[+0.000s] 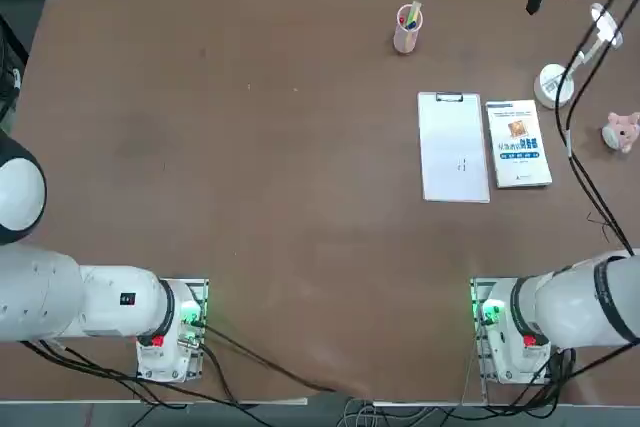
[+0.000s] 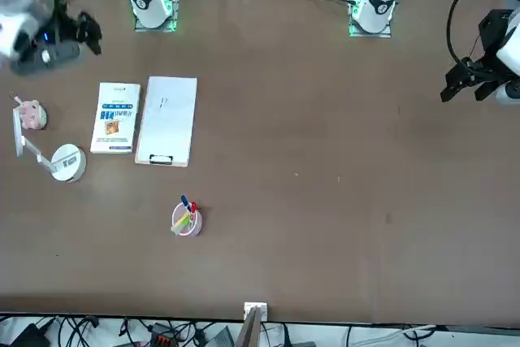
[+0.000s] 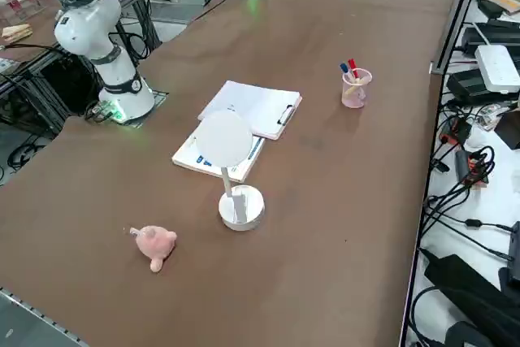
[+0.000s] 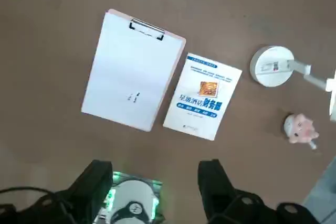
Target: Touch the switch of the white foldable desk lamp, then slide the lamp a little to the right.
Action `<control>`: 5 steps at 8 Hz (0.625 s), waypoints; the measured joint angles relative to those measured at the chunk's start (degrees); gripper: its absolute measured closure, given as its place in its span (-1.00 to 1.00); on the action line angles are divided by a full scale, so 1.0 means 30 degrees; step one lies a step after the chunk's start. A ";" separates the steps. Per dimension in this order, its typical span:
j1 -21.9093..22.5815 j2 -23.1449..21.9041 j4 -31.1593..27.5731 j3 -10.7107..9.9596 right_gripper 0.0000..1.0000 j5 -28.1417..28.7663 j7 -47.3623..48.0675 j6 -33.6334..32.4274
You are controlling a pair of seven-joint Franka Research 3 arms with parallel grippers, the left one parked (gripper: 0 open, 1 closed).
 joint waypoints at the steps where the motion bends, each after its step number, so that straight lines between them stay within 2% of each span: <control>1: 0.0029 -0.0670 -0.0322 0.0087 -1.00 0.0199 0.1380 0.0013; 3: -0.0029 -0.0958 -0.0414 0.0217 -1.00 0.0414 0.2768 0.0368; 5: -0.1322 -0.0382 -0.0060 0.0350 -1.00 0.1605 0.2931 0.1304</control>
